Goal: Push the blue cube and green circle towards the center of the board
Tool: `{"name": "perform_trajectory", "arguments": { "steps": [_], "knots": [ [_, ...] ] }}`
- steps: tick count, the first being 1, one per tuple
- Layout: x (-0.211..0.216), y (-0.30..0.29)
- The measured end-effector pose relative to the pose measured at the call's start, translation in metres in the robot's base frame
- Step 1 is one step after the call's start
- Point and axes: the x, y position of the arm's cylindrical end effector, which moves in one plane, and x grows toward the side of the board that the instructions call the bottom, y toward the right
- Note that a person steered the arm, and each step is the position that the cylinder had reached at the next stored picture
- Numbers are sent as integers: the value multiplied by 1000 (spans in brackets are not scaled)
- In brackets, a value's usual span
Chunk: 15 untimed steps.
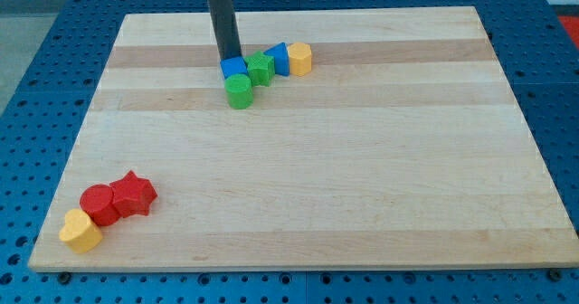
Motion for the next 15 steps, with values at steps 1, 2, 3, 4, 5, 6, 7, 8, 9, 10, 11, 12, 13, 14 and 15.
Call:
{"name": "perform_trajectory", "arguments": {
  "steps": [1,2,3,4,5,6,7,8,9,10,11,12,13,14,15],
  "knots": [
    [21,1],
    [44,1],
    [60,1],
    [81,1],
    [102,1],
    [122,1],
    [144,1],
    [166,5],
    [184,18],
    [194,26],
    [195,26],
    [210,27],
    [221,29],
    [221,29],
    [208,29]
  ]
}}
